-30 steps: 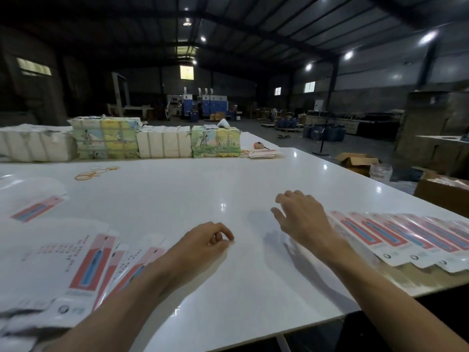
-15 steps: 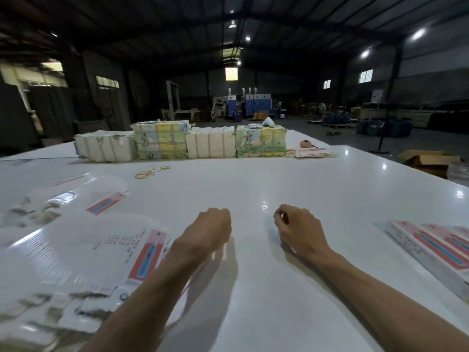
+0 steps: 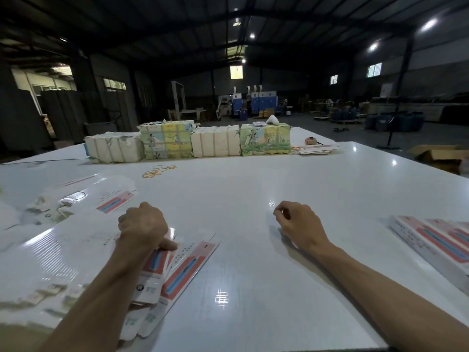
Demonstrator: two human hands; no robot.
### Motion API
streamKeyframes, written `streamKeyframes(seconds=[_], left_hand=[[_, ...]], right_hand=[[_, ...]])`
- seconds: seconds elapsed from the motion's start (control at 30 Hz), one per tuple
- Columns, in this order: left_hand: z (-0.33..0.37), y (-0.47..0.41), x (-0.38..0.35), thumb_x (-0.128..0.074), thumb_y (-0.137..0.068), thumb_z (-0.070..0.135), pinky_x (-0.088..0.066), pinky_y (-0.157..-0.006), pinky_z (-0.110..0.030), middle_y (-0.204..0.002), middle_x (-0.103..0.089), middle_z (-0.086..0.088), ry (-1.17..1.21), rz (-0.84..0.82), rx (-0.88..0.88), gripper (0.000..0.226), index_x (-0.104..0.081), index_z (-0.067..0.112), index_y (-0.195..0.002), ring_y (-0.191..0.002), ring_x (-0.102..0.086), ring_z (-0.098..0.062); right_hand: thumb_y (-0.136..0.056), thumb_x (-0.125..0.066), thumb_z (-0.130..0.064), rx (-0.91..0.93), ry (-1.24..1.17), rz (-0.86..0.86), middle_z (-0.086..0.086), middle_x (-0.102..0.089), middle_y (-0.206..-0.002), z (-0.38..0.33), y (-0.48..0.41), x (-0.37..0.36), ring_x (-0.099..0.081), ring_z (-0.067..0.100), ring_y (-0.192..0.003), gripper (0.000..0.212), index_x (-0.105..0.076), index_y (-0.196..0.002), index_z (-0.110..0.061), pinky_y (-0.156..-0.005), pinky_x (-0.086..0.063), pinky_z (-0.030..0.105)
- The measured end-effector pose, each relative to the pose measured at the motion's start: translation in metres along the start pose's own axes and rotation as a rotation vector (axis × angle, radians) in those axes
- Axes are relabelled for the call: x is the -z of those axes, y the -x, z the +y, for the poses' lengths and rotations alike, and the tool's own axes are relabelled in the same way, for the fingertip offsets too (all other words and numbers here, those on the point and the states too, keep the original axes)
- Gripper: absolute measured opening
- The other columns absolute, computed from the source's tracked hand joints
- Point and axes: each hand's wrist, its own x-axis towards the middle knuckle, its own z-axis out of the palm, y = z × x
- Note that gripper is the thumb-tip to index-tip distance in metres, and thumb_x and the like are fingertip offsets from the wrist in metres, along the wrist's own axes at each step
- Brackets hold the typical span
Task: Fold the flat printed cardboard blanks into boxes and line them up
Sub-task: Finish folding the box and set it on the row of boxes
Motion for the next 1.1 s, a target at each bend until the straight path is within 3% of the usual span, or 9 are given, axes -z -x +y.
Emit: streamKeyframes(seconds=[0.3, 0.4, 0.47, 0.53, 0.63, 0.7, 0.9, 1.03, 1.1], left_hand=[[-0.012, -0.011, 0.000, -0.088, -0.076, 0.055, -0.061, -0.084, -0.032, -0.094, -0.070, -0.001, 0.125, -0.019, -0.064, 0.063, -0.061, 0.014, -0.115, -0.083, -0.072, -0.015], [-0.008, -0.017, 0.009, -0.082, -0.088, 0.041, -0.062, -0.069, -0.030, -0.090, -0.071, -0.002, 0.328, -0.012, -0.182, 0.044, -0.062, 0.014, -0.117, -0.075, -0.075, -0.016], [0.001, -0.019, 0.018, -0.076, -0.093, 0.041, -0.064, -0.072, -0.035, -0.095, -0.074, -0.005, 0.473, -0.075, -0.283, 0.037, -0.063, 0.015, -0.117, -0.078, -0.076, -0.021], [0.018, -0.017, 0.022, -0.074, -0.096, 0.037, -0.065, -0.070, -0.037, -0.095, -0.080, -0.007, 0.758, -0.216, -0.403, 0.034, -0.066, 0.012, -0.117, -0.080, -0.079, -0.025], [0.055, -0.005, 0.019, -0.074, -0.095, 0.030, -0.065, -0.072, -0.039, -0.110, -0.079, -0.016, 1.306, -0.649, -0.541, 0.047, -0.058, 0.006, -0.131, -0.098, -0.078, -0.035], [0.083, 0.002, 0.007, -0.070, -0.098, 0.029, -0.064, -0.078, -0.042, -0.121, -0.075, -0.019, 1.442, -0.808, -0.599, 0.049, -0.052, 0.008, -0.137, -0.108, -0.075, -0.039], [0.136, 0.015, -0.053, -0.075, -0.093, 0.048, -0.063, -0.079, -0.039, -0.125, -0.075, -0.012, 1.569, -0.875, -0.668, 0.059, -0.053, 0.016, -0.138, -0.108, -0.075, -0.038], [0.139, 0.012, -0.065, -0.075, -0.092, 0.052, -0.063, -0.077, -0.038, -0.119, -0.076, -0.016, 1.559, -0.814, -0.701, 0.058, -0.054, 0.016, -0.133, -0.101, -0.077, -0.039], [0.138, 0.012, -0.064, -0.075, -0.092, 0.051, -0.063, -0.076, -0.036, -0.115, -0.077, -0.018, 1.561, -0.791, -0.711, 0.057, -0.056, 0.014, -0.131, -0.099, -0.077, -0.039]], right_hand=[[-0.100, -0.056, -0.025, -0.008, -0.025, -0.009, -0.013, -0.067, -0.078, 0.002, 0.000, 0.000, -0.064, 0.014, -0.077, 0.017, -0.072, -0.094, -0.024, -0.067, -0.048, 0.032], [-0.099, -0.057, -0.025, -0.010, -0.027, -0.017, -0.014, -0.066, -0.075, 0.002, -0.001, -0.002, -0.062, 0.012, -0.075, 0.017, -0.071, -0.090, -0.026, -0.063, -0.043, 0.030], [-0.099, -0.057, -0.026, -0.011, -0.034, -0.015, -0.015, -0.066, -0.073, 0.003, -0.001, -0.004, -0.062, 0.007, -0.073, 0.017, -0.070, -0.089, -0.027, -0.062, -0.041, 0.030], [-0.099, -0.057, -0.027, -0.003, -0.056, -0.009, -0.015, -0.067, -0.071, 0.003, -0.002, -0.004, -0.064, 0.004, -0.069, 0.017, -0.070, -0.088, -0.029, -0.062, -0.042, 0.030], [-0.102, -0.059, -0.024, 0.062, -0.138, 0.049, -0.013, -0.067, -0.067, 0.000, -0.001, -0.002, -0.066, 0.008, -0.065, 0.016, -0.071, -0.092, -0.028, -0.065, -0.050, 0.034], [-0.104, -0.059, -0.018, 0.133, -0.192, 0.154, -0.010, -0.067, -0.069, -0.003, -0.002, 0.000, -0.066, 0.013, -0.066, 0.014, -0.073, -0.103, -0.021, -0.067, -0.056, 0.039], [-0.107, -0.058, -0.018, 0.242, -0.252, 0.348, -0.009, -0.062, -0.097, -0.007, -0.004, 0.007, -0.061, 0.010, -0.085, 0.024, -0.063, -0.130, -0.020, -0.072, -0.057, 0.026], [-0.108, -0.054, -0.031, 0.304, -0.072, 0.162, -0.004, -0.051, -0.126, -0.010, -0.003, 0.005, -0.048, 0.013, -0.122, 0.033, -0.065, -0.138, -0.022, -0.091, -0.059, 0.033], [-0.108, -0.053, -0.033, 0.299, -0.035, 0.104, -0.005, -0.050, -0.129, -0.013, 0.000, 0.004, -0.044, 0.013, -0.128, 0.035, -0.069, -0.136, -0.019, -0.097, -0.058, 0.036]])
